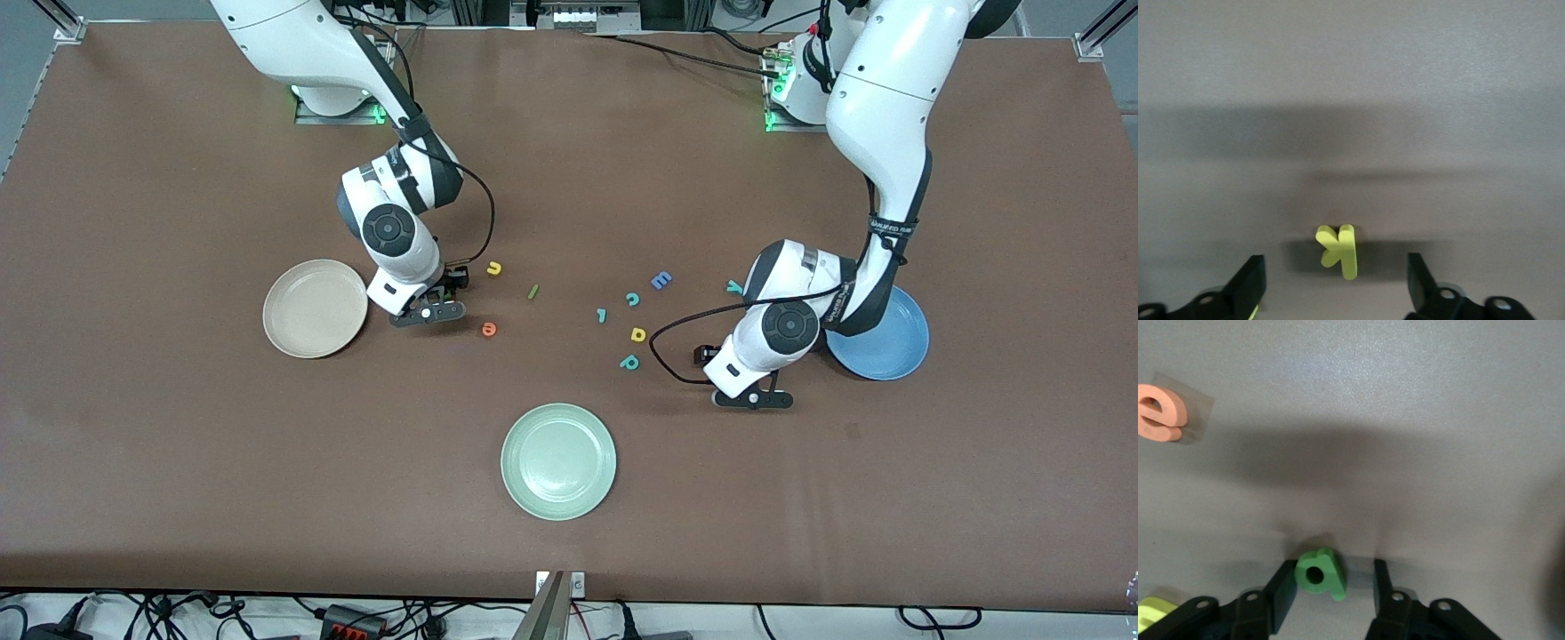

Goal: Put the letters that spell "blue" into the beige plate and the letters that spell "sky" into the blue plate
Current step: 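Grasp the green a with the right gripper while the left grasps yellow k, then drop the green a on the beige plate while the left drops k on blue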

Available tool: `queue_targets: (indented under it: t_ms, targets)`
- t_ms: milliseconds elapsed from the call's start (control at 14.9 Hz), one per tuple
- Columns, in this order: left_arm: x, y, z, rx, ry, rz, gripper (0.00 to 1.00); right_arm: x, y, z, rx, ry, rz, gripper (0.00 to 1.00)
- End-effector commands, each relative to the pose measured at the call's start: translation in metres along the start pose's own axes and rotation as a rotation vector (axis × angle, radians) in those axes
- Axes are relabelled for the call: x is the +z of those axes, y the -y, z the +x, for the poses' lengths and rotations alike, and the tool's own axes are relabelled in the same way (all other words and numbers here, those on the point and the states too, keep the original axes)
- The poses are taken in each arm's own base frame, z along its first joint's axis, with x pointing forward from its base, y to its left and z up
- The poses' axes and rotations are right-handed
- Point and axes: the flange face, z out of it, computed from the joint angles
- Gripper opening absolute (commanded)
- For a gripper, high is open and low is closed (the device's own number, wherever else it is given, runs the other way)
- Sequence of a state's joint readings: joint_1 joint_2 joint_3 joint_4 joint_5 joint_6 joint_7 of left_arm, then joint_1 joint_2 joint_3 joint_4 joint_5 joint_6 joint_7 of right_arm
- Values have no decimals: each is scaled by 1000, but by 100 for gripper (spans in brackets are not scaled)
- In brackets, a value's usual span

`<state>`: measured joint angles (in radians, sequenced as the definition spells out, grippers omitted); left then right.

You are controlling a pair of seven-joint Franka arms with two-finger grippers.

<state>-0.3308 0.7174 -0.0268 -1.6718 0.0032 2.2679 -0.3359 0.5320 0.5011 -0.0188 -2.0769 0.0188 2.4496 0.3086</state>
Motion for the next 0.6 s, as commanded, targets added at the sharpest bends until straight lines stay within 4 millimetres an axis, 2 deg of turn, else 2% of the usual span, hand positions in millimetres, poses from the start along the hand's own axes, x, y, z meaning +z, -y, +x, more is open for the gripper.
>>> queue_targets:
  t_ms: [0,67,134,269,403,537]
  targets:
    - [-1,-3,0,57,-38,70,86,5,2,2,12,1,3,20]
    - [-1,-3,0,64,-39,79,78,2,1,4,14,-2,4,11]
    - [-1,-3,0,65,-41,79,72,-5,-1,6,18,-13,8,7]
    - [0,-4,0,68,-42,80,62,-31,-11,12,65,-52,22,5]
    - [3,-5,2,71,-60,72,53,-62,-61,23,132,-70,34,5]
    - [8,-5,3,70,-60,71,48,-76,-110,23,175,-23,18,5]
